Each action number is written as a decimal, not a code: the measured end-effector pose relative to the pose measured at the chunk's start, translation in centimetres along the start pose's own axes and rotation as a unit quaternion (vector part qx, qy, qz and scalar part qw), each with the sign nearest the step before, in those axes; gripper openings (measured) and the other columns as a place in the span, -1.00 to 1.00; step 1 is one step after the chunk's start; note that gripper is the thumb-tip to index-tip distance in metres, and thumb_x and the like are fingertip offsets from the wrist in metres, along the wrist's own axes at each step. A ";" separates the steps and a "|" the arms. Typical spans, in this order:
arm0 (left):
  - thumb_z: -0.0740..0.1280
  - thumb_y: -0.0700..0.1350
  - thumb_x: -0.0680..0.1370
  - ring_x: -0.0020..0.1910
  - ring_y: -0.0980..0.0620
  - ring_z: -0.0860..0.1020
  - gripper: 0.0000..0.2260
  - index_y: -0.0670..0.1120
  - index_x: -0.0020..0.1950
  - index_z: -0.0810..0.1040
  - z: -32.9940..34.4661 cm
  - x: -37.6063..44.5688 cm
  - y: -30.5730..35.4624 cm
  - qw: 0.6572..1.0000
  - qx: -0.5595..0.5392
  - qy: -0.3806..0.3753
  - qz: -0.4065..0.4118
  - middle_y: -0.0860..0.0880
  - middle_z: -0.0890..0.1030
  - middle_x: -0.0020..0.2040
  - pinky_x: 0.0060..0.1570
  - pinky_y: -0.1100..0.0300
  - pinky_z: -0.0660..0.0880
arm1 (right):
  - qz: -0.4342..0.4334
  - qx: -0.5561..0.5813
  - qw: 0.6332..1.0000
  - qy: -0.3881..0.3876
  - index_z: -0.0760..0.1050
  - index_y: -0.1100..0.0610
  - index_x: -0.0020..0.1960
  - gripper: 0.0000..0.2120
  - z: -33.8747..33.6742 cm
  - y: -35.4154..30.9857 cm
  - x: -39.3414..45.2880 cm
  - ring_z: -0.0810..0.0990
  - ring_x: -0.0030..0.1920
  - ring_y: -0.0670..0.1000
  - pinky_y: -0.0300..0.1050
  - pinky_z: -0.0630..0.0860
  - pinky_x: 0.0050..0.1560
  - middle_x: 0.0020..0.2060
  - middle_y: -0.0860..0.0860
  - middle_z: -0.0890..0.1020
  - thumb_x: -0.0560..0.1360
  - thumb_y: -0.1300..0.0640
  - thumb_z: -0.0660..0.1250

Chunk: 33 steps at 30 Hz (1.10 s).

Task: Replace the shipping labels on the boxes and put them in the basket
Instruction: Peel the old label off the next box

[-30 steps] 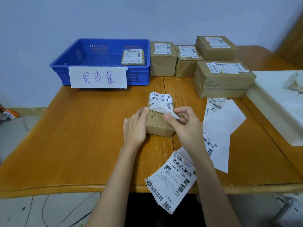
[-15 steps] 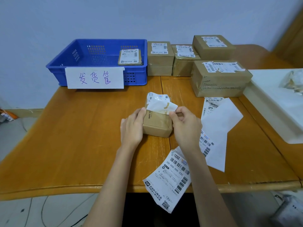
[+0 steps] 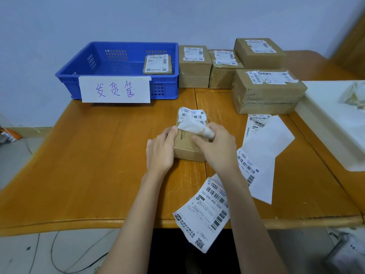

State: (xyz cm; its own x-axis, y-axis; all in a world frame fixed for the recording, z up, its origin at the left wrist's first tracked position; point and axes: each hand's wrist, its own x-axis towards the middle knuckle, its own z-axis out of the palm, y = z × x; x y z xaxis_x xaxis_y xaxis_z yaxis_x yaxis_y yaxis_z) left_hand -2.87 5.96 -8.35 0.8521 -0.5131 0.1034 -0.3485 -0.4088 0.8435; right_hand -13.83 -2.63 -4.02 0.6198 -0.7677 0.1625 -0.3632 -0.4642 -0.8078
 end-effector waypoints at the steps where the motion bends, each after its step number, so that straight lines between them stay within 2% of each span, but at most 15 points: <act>1: -0.02 0.09 0.70 -0.17 0.18 0.44 -0.57 -0.13 0.06 0.54 -0.1 -0.1 0.1 1.000 -0.004 -0.003 0.004 0.12 0.51 -0.24 0.06 0.12 0.21 | 0.005 -0.013 1.000 0.008 0.53 0.11 -0.01 -0.83 0.3 -0.1 0.1 0.55 -0.04 0.01 -0.16 0.42 -0.14 -0.10 -0.05 0.58 0.52 0.01 0.37; 5: -0.08 0.20 0.57 -0.11 0.20 0.46 -0.50 -0.02 0.08 0.56 -0.2 -0.2 0.4 1.000 -0.012 -0.011 0.006 0.10 0.57 -0.12 0.04 0.13 0.20 | 0.026 -0.051 0.997 0.047 0.52 0.15 0.05 -0.77 0.5 -0.5 0.7 0.45 -0.13 -0.05 -0.32 0.25 -0.34 -0.14 -0.06 0.53 0.59 -0.01 0.28; 9: -0.09 0.21 0.55 -0.09 0.25 0.47 -0.50 0.04 0.10 0.57 -0.2 -0.2 0.5 1.000 -0.012 -0.017 0.007 0.13 0.59 -0.09 0.03 0.16 0.18 | 0.041 -0.047 0.996 0.056 0.53 0.16 0.00 -0.76 0.6 -0.2 1.0 0.45 -0.12 -0.03 -0.19 0.30 -0.16 -0.16 -0.06 0.53 0.59 -0.03 0.28; 12: -0.09 0.20 0.56 -0.11 0.23 0.47 -0.56 0.08 0.03 0.54 -0.3 -0.2 0.6 1.000 -0.009 -0.019 0.007 0.15 0.57 -0.15 0.02 0.15 0.19 | 0.048 -0.028 0.998 0.043 0.53 0.14 -0.04 -0.78 0.4 -0.3 0.8 0.48 -0.16 -0.02 -0.19 0.29 -0.27 -0.21 -0.04 0.55 0.57 -0.02 0.30; 15: -0.09 0.18 0.58 -0.14 0.23 0.46 -0.59 0.07 -0.02 0.50 -0.4 -0.3 0.6 1.000 -0.010 -0.026 0.007 0.17 0.54 -0.20 0.00 0.16 0.20 | 0.083 0.063 0.995 0.005 0.52 0.06 -0.02 -0.81 -0.5 -0.3 0.8 0.50 -0.14 -0.07 -0.16 0.34 -0.18 -0.19 -0.09 0.55 0.59 -0.05 0.25; 17: -0.09 0.16 0.60 -0.16 0.24 0.46 -0.66 0.13 -0.05 0.45 -0.4 -0.3 0.5 1.000 0.000 -0.029 0.009 0.17 0.54 -0.20 -0.02 0.16 0.19 | 0.087 0.107 0.990 -0.015 0.47 -0.04 -0.04 -0.84 -0.9 -0.4 0.8 0.52 -0.07 -0.13 -0.19 0.40 -0.12 -0.11 -0.13 0.57 0.52 -0.11 0.34; 20: -0.08 0.17 0.60 -0.12 0.24 0.47 -0.62 0.09 0.01 0.50 -0.4 -0.3 0.4 1.000 -0.002 -0.028 0.006 0.14 0.58 -0.14 0.02 0.15 0.19 | 0.028 -0.019 0.999 -0.007 0.52 -0.02 0.02 -0.79 -0.1 -0.7 0.7 0.52 -0.11 -0.14 -0.31 0.43 -0.14 -0.09 -0.14 0.61 0.46 -0.08 0.43; 22: -0.08 0.19 0.60 -0.09 0.25 0.47 -0.54 0.04 0.12 0.56 -0.3 -0.4 0.5 1.000 -0.006 -0.030 0.004 0.11 0.61 -0.06 0.03 0.17 0.19 | 0.013 -0.077 0.996 0.031 0.57 0.09 0.05 -0.80 0.4 -1.0 0.9 0.53 -0.09 -0.05 -0.16 0.48 -0.05 -0.04 -0.03 0.65 0.52 -0.01 0.38; 25: -0.01 0.13 0.70 -0.06 0.28 0.46 -0.61 0.06 0.22 0.57 -0.5 -0.3 0.5 1.000 -0.007 -0.026 -0.009 0.12 0.61 0.00 0.05 0.18 0.17 | 0.025 -0.060 0.997 0.048 0.59 0.13 0.06 -0.80 0.3 -1.1 1.4 0.54 -0.05 0.00 -0.05 0.48 0.03 -0.02 0.00 0.66 0.54 0.02 0.36; 28: 0.00 0.10 0.71 -0.07 0.29 0.44 -0.64 0.07 0.26 0.56 -0.5 -0.3 0.6 1.000 -0.001 -0.028 -0.014 0.13 0.60 0.01 0.02 0.20 0.14 | 0.043 -0.023 0.997 0.059 0.60 0.09 0.11 -0.79 0.2 -0.9 1.6 0.56 0.01 -0.02 -0.21 0.45 -0.15 0.04 -0.02 0.67 0.53 0.02 0.38; 30: 0.00 0.09 0.71 -0.08 0.28 0.43 -0.64 0.07 0.29 0.54 -0.5 -0.4 0.7 0.999 0.000 -0.030 -0.018 0.13 0.58 0.01 0.03 0.21 0.14 | 0.050 -0.017 0.997 0.054 0.61 0.08 0.11 -0.78 0.1 -0.8 1.6 0.54 -0.05 -0.07 -0.34 0.34 -0.28 0.03 -0.03 0.67 0.52 0.02 0.39; 33: 0.00 0.09 0.71 -0.10 0.27 0.43 -0.64 0.07 0.28 0.54 -0.6 -0.5 1.0 0.999 0.002 -0.026 -0.020 0.14 0.57 0.00 0.03 0.21 0.14 | 0.040 -0.017 0.999 -0.011 0.56 0.06 0.16 -0.74 -0.4 -0.7 1.4 0.54 -0.06 -0.07 -0.28 0.40 -0.23 -0.02 -0.06 0.63 0.53 -0.03 0.36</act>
State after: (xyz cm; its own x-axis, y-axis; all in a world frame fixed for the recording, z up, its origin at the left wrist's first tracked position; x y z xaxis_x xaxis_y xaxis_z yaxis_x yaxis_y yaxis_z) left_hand -3.39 6.26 -7.28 0.8438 -0.5350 0.0412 -0.3156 -0.4328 0.8445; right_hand -12.98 -3.51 -3.00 0.6028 -0.7933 0.0858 -0.4347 -0.4167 -0.7984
